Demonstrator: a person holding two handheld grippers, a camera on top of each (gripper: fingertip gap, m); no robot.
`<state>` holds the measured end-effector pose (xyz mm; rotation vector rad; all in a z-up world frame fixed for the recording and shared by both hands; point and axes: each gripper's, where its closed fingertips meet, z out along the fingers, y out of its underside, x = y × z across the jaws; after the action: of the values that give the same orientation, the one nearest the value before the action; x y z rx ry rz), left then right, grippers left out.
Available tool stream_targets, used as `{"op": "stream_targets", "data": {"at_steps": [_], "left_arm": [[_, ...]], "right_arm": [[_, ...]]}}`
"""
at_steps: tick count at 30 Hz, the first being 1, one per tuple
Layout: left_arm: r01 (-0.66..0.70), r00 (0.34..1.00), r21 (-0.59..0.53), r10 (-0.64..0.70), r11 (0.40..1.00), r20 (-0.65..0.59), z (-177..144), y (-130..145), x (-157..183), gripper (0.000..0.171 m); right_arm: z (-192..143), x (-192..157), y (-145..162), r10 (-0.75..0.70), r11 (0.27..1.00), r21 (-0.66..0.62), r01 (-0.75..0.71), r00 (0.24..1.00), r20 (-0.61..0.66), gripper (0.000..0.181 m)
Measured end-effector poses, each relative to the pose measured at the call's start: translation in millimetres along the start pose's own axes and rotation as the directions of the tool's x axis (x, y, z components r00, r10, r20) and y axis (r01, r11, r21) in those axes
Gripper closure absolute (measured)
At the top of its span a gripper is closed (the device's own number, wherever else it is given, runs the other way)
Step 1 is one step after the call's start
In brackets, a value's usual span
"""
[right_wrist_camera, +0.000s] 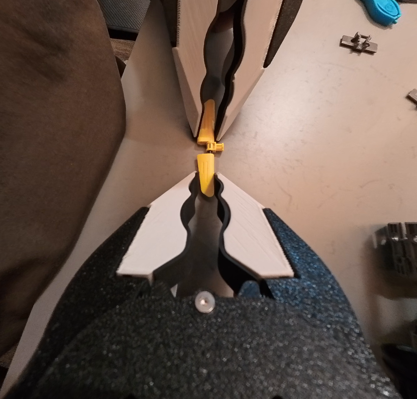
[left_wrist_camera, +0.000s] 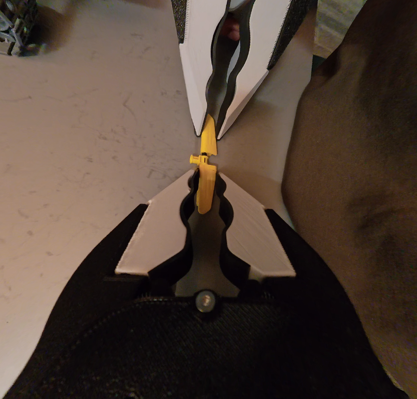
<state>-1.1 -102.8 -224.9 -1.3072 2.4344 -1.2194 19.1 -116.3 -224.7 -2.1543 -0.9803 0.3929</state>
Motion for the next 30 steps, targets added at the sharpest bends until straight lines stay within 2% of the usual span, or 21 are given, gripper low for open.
{"op": "stream_targets", "data": {"at_steps": [17, 21, 30], "left_arm": [[0.054, 0.998, 0.0, -0.054, 0.999, -0.035, -0.1, -0.6, -0.3, 0.163], [0.046, 0.998, 0.002, -0.046, 0.999, -0.031, -0.1, -0.8, 0.1, 0.162], [-0.001, 1.0, -0.003, 0.001, 1.0, -0.011, 1.3, 0.0, 2.4, 0.16]], "right_arm": [[2.4, -0.2, -2.8, 0.0, 0.999, -0.037, 0.0, 1.0, 0.007, 0.172], [1.6, -0.2, -1.7, 0.022, 1.0, 0.0, -0.022, 1.0, 0.007, 0.17], [-2.1, -2.3, 1.4, -0.042, 0.999, 0.005, 0.042, 0.998, -0.036, 0.17]]}}
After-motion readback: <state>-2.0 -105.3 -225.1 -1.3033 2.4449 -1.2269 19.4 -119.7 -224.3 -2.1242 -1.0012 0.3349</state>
